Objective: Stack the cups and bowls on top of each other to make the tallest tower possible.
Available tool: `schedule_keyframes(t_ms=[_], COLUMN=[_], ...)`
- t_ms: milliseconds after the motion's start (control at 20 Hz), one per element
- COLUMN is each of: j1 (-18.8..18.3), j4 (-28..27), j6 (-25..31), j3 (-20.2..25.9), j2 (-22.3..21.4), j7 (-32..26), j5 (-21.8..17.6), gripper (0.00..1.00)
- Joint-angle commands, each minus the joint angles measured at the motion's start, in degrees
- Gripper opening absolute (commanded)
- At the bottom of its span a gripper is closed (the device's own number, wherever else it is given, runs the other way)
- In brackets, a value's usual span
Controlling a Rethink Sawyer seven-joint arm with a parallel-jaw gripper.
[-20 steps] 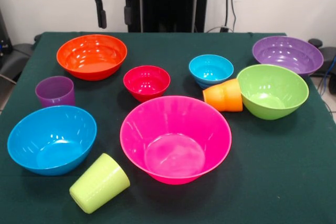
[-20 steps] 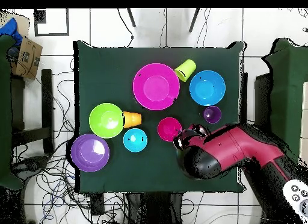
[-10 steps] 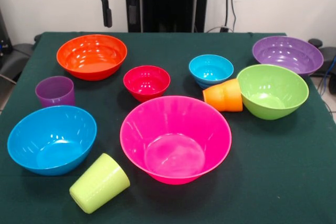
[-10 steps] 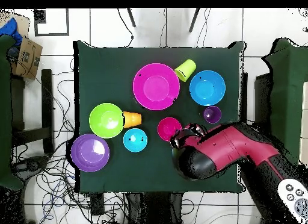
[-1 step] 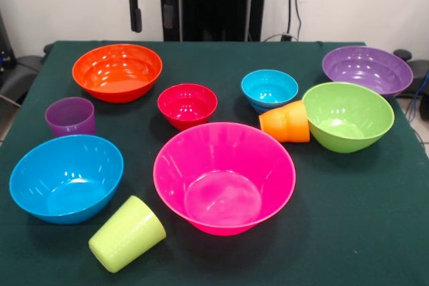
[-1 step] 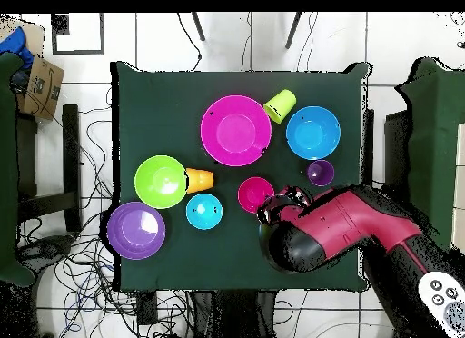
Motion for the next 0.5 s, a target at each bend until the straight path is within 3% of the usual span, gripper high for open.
schedule_keyframes(t_ms=[50,200,350,500], j1=[2.8,2.5,2.9,3.2], j4=[3.3,2.1,0.2,-0.3], j6=[-2.0,-1.8,-3.2,-4.4], j3=[-3.9,-4.4,-5.7,-6.1], j2=[1.6,3.5,6.9,7.5], j7=[-7.8,-9.1,-9.5,-9.2], j5=[-4.9,-5.3,-8.1,-9.9], gripper=[1.00,1.00,1.00,1.00])
